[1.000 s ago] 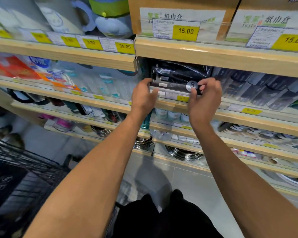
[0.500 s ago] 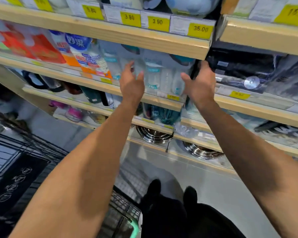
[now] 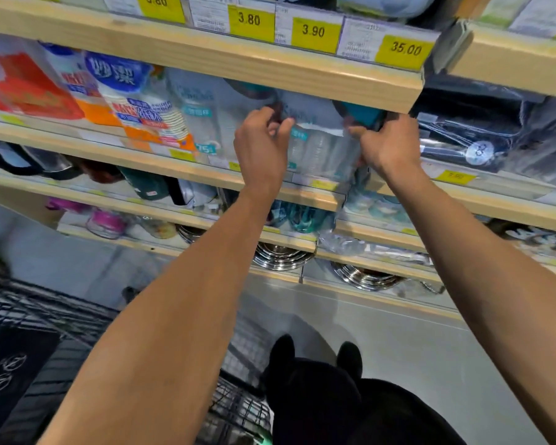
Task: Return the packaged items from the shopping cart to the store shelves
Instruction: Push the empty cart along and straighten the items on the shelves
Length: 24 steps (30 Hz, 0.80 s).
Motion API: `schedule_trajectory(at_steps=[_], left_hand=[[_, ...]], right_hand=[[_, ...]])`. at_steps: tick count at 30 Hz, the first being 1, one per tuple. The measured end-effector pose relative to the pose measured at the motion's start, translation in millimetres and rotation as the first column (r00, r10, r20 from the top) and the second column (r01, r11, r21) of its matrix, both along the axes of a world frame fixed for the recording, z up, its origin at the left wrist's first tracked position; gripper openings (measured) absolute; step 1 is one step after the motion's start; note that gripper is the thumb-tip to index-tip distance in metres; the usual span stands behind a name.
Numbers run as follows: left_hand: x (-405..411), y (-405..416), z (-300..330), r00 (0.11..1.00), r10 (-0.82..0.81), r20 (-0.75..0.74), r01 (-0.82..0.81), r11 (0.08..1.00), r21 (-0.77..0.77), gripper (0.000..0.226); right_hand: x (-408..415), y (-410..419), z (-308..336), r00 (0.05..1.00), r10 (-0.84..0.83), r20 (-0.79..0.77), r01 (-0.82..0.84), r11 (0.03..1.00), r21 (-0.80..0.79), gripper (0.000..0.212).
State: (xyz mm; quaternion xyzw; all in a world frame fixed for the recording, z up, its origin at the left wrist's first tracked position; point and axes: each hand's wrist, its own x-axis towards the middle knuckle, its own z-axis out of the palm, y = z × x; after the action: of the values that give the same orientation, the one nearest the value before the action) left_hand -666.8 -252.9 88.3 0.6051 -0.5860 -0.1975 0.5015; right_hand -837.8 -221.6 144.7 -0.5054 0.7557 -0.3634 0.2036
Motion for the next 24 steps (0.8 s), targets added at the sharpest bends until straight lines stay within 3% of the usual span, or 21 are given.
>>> schedule_trajectory(at_steps=[3,7,9,12,14,16,18,20,22,24], left_hand=[[-1.4,-8.6,5.2,0.99,-0.026,0.138,0.022,0.999,0.034,0.024],[-2.4,-11.6,17.9,0.985,-0.005,0.175,-0.018,0.992,0.125,0.022],[5.5,-7.2,15.3,0.995,-0.011,0.104,0.001,0.996,0.095,0.021],[27.4,2.7,-2.2,0.982,0.088,-0.165,-0.078,0.995,0.061,0.014],[44.9,5.9,-15.6,0.931,0.216,-0.293,-0.207,0.976,0.061,0.007],[59.0,5.8,-23.0,0.901,0.294,-0.32,-0.287,0.955,0.07,0.015],[67.1,3.3,-22.4,0.905,0.285,-0.315,-0.281,0.958,0.06,0.026],[71.0,-1.5,-18.4,0.937,0.255,-0.24,-0.261,0.965,0.006,0.033],[70.1,-4.7,-13.8,0.953,0.248,-0.174,-0.259,0.965,-0.041,0.036],[68.6,-7.4,-11.6,0.954,0.26,-0.149,-0.272,0.96,-0.068,0.033]], right_hand=[[-2.6,-2.7,-1.3,0.999,-0.048,0.021,0.048,0.999,-0.016,0.017],[0.2,-8.9,-2.0,0.983,-0.134,0.126,0.134,0.991,0.014,0.021],[2.9,-1.2,-8.0,0.966,-0.228,0.121,0.239,0.968,-0.082,0.037],[18.9,29.3,-23.2,0.911,-0.386,0.144,0.412,0.844,-0.343,0.049],[42.7,46.1,-37.9,0.946,-0.312,0.088,0.32,0.854,-0.41,0.031],[68.3,46.4,-51.2,0.995,-0.097,0.0,0.092,0.939,-0.333,0.013],[87.9,32.2,-58.5,0.994,0.103,-0.046,-0.109,0.979,-0.17,0.018],[104.8,16.7,-56.9,0.966,0.252,-0.055,-0.257,0.959,-0.116,0.029],[114.7,3.2,-56.0,0.952,0.297,-0.08,-0.302,0.951,-0.065,0.037],[118.0,-11.6,-59.9,0.964,0.242,-0.112,-0.24,0.97,0.03,0.04]])
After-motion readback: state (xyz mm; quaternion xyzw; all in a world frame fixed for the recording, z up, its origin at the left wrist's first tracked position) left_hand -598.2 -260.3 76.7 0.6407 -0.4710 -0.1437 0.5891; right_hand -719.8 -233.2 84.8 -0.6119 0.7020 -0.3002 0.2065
